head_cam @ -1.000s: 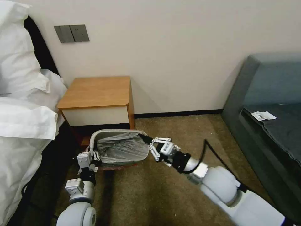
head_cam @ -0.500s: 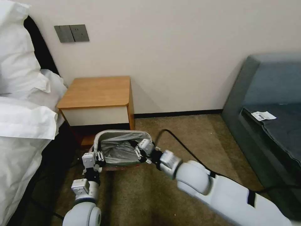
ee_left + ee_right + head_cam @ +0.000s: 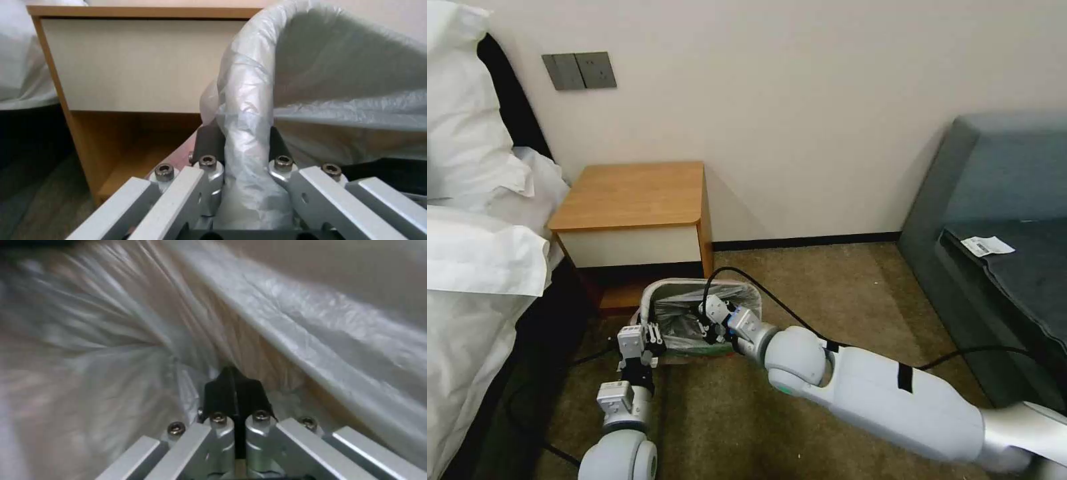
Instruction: Pick up the garbage bag from the table and place it over the trash can.
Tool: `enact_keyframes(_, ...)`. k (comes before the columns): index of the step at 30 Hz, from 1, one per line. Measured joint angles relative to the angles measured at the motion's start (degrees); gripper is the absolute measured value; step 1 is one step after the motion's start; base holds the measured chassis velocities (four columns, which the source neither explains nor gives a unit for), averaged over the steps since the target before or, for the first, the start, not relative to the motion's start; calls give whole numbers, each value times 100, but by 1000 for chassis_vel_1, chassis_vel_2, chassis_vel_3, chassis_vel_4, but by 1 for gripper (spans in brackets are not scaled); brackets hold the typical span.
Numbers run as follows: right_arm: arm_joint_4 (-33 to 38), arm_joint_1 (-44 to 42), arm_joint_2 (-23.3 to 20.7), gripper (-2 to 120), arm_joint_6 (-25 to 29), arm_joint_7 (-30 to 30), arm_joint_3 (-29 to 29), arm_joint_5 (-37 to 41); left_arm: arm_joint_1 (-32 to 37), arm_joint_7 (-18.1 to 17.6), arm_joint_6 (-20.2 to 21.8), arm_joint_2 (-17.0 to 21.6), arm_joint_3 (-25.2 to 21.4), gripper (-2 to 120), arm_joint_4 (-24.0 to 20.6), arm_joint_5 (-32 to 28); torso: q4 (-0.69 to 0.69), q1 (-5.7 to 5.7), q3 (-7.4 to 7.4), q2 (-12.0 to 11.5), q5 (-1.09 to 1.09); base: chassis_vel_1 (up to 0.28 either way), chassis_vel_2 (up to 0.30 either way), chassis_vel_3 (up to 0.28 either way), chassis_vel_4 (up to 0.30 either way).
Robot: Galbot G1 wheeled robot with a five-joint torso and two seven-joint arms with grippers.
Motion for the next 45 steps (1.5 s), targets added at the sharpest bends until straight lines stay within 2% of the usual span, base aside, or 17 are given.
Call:
enact_keyframes(8,-555,264,190,0,27,-40,-268,-190,84,-2,-76,-17,79,7,-119,200,0,0,0,0,0,0,0,0,0)
enact_keyframes(12,-875,527,211,0,80,-125,-575,-456,104,-3,-91,-53,172,7,-201,279,0,0,0,0,0,0,0,0,0)
enact_keyframes(32,-1977,1032,552,0,514,-577,-1238,-1563,282,-3,-182,-54,614,7,-242,679,0,0,0,0,0,0,0,0,0)
enact_keyframes(38,-1995,994,516,0,575,-580,-1216,-1603,274,-2,-199,-55,633,7,-170,721,0,0,0,0,1,0,0,0,0)
enact_keyframes(45,-1423,843,287,0,582,-501,-1038,-1495,126,1,-183,-54,319,7,-10,560,0,0,0,0,0,0,0,0,0)
